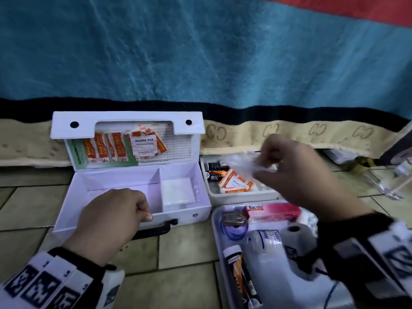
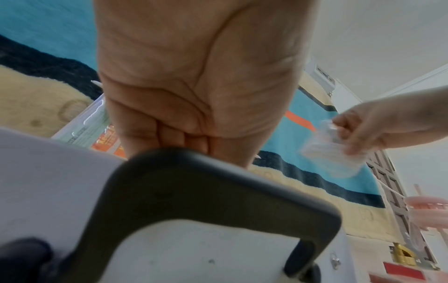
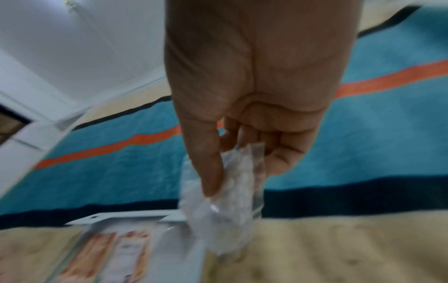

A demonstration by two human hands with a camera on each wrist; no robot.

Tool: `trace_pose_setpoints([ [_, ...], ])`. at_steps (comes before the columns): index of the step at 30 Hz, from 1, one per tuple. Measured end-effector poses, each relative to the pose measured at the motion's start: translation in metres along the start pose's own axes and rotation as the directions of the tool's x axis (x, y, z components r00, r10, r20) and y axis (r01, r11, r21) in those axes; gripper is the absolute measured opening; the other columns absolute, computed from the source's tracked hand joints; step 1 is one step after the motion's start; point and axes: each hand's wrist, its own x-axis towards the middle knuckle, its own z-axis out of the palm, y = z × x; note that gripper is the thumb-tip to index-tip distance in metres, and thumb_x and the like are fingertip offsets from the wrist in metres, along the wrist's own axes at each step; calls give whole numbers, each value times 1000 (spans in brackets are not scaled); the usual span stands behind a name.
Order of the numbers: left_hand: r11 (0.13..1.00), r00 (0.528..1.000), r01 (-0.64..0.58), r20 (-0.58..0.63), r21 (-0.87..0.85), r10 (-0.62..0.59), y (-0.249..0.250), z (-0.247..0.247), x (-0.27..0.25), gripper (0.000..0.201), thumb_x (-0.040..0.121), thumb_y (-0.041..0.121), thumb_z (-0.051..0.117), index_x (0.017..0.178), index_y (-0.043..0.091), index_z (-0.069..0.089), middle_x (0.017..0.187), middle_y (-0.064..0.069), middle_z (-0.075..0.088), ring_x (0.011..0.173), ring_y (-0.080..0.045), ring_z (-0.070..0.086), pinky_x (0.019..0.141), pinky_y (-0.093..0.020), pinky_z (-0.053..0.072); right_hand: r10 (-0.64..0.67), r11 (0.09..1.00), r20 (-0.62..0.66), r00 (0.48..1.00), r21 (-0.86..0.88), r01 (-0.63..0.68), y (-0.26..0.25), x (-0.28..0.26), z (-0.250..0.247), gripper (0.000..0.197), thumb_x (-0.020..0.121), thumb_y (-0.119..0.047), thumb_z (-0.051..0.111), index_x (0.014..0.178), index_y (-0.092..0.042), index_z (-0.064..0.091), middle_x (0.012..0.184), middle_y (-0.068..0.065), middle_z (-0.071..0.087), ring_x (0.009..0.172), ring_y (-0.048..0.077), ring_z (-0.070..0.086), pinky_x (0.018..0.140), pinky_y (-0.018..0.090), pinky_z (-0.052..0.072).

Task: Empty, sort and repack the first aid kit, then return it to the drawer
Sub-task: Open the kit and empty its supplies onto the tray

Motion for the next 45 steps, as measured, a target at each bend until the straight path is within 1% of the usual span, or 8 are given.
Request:
trace_pose_setpoints([
  [9,1000,1000,-14,8,-5,14,0,-2,1,20,78,37,71,61,33,62,68,19,61,74,-4,55,64,-26,44,372,892,197,907,-347,-290,81,-67,-3,33,65,-3,65,60,-30,47,64,-6,54,53,6,47,44,18,39],
  [14,1000,1000,-1,15,7,1,1,-3,0,20,78,39,71,62,34,61,71,15,63,76,-7,56,67,-27,46,408,870,273,871,-407,-280,92,-74,14,27,63,-3,55,62,-27,41,71,-7,47,55,6,40,51,24,36],
  [21,1000,1000,4,14,4,-4,2,-3,-1,19,79,38,70,63,33,62,71,15,63,75,-6,56,66,-27,46,353,894,385,853,-408,-186,97,-78,28,38,69,-26,73,71,-38,36,79,-20,42,67,-6,42,61,13,39],
  [26,1000,1000,4,3,2,-4,2,-3,-2,19,80,37,68,62,34,61,71,14,64,75,-7,57,66,-28,47,369,890,352,860,-402,-217,83,-66,24,33,66,-37,75,68,-35,43,77,-16,50,66,-2,48,64,18,44],
  [31,1000,1000,11,2,16,-11,4,-3,-2,19,81,39,68,64,33,61,73,13,63,78,-8,56,67,-27,47,88,974,326,941,-227,-13,19,-24,20,22,71,-40,72,73,-32,52,72,-15,52,67,1,50,65,23,45],
  [36,1000,1000,20,-3,0,-20,4,-3,-4,19,81,39,68,65,33,61,71,14,62,77,-9,56,65,-27,46,-185,952,353,917,-169,257,-39,29,74,13,85,-27,57,98,-26,58,99,-2,61,91,18,57,76,31,48],
  [39,999,1000,25,-11,-31,-25,2,-3,-3,20,81,36,68,63,33,62,68,15,61,77,-8,56,64,-26,45,-169,885,514,841,-297,360,-47,54,112,33,87,-18,54,121,-17,55,121,5,58,109,24,56,82,32,47],
  [45,1000,999,9,-51,-23,-10,1,1,-2,30,83,30,65,56,33,54,57,18,49,73,-5,46,58,-24,32,6,750,664,748,-498,436,-61,63,145,22,91,-11,53,111,-6,61,117,9,60,108,28,59,71,33,42],
])
